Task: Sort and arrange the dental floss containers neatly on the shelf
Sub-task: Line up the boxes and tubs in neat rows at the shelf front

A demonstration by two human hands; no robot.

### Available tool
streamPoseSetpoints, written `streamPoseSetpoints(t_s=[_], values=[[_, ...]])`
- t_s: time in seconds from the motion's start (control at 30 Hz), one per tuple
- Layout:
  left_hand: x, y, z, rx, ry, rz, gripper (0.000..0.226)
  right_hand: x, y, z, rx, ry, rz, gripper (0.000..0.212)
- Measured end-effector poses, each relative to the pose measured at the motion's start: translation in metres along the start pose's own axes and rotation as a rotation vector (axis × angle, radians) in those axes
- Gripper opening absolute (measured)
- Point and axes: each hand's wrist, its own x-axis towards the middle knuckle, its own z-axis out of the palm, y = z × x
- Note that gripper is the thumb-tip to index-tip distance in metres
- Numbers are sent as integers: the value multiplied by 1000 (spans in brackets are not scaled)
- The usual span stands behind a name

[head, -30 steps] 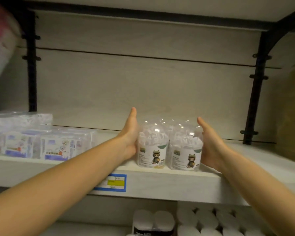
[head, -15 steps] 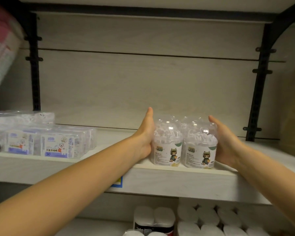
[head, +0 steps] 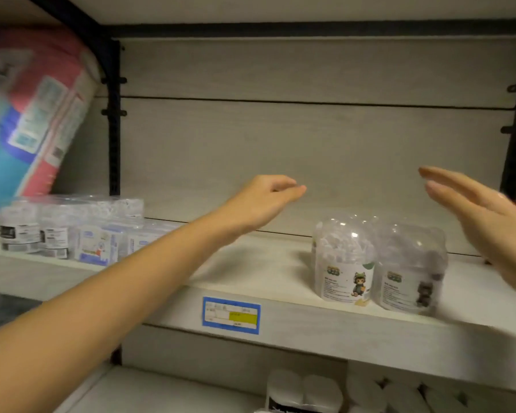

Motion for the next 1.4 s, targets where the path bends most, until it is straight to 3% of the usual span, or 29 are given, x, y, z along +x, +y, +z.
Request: streamPoseSetpoints(t_s=[0.07, 0.17, 0.43, 0.6, 0.8, 0.93, 1.13, 1.4], values=[[-17, 2, -42, 145, -114, 135, 29, -2, -21, 2, -148, -114, -197, 42], [-44, -5, -104, 261, -188, 127, 29, -6, -52, 31, -369, -250, -341, 52], [-89, -80, -260, 483, -166, -107, 46, 8, -115, 164, -369, -521, -368, 67], [-90, -113, -330, 644, -276, -196, 59, 17, -170, 254, -289, -605, -351, 50], [-73, -118, -350, 869, -490, -263, 67, 27, -222, 325, -360, -721, -261, 63], [-64, -130, -348, 850, -562, -293, 63, 33, -239, 353, -508, -703, -219, 66], [-60, -142, -346, 791, -535, -287, 63, 36, -245, 368, -681, -680, -151, 71], [-66, -124, -361, 682, -404, -223, 49, 35, -253, 357, -462, -617, -152, 65]])
